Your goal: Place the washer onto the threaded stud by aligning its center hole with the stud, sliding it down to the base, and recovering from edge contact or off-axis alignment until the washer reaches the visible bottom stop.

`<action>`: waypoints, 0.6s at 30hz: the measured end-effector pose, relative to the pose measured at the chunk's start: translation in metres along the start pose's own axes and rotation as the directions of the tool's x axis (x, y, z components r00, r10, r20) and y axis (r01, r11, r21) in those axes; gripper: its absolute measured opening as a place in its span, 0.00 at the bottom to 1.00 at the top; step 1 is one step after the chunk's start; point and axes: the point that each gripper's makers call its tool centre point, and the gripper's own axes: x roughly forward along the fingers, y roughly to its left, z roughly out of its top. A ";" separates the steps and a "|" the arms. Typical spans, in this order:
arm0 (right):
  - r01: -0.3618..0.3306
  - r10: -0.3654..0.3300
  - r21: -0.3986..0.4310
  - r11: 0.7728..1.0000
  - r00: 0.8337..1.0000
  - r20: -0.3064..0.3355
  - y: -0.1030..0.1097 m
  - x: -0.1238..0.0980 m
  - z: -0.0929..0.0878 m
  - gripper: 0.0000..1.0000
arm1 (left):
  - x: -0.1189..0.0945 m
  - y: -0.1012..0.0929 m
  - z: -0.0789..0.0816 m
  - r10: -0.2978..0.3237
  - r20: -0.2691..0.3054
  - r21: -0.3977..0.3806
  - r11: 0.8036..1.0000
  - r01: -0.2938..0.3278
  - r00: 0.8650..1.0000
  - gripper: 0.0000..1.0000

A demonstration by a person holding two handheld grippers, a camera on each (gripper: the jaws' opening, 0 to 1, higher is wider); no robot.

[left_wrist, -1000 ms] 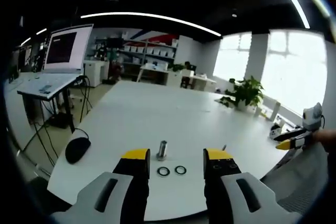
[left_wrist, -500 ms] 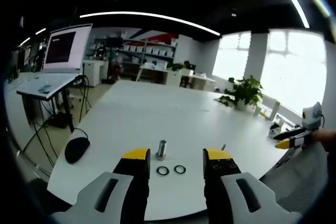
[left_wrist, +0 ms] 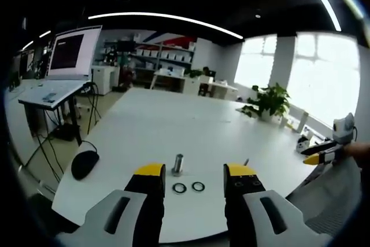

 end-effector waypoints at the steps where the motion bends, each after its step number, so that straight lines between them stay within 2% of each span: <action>1: -0.001 0.001 -0.001 1.000 1.000 -0.003 0.000 0.000 0.000 0.47 | 0.000 0.000 0.000 0.000 0.000 0.000 1.000 0.000 1.000 0.38; 6: -0.016 0.016 -0.017 1.000 1.000 -0.006 0.003 0.001 -0.001 0.43 | -0.001 0.002 0.000 0.002 0.004 -0.004 1.000 -0.002 1.000 0.38; 18: -0.027 0.027 0.001 1.000 1.000 -0.003 0.004 0.001 -0.001 0.42 | 0.000 0.003 -0.002 0.001 0.001 -0.006 1.000 -0.001 1.000 0.38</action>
